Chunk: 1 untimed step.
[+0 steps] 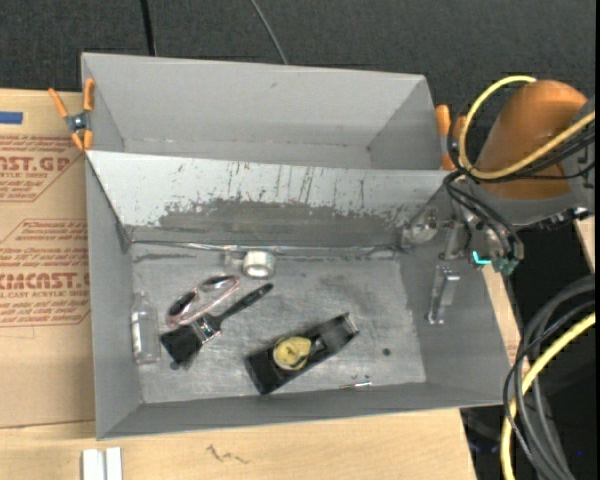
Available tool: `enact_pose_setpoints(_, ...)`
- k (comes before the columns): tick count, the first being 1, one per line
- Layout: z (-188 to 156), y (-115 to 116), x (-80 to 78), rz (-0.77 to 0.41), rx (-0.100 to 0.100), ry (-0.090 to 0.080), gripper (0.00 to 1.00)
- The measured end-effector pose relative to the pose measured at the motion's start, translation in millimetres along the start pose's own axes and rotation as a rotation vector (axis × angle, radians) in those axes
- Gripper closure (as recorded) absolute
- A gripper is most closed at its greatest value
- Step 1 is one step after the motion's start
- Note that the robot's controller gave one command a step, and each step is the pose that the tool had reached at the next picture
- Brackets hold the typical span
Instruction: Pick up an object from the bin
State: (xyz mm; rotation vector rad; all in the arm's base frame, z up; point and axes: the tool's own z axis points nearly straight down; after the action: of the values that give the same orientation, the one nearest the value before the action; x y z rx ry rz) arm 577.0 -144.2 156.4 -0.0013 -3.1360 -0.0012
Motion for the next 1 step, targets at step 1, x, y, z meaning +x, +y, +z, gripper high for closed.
enact_pose_setpoints(1,-4.6,0.6,-2.0,-0.002,0.001,-0.008,0.0)
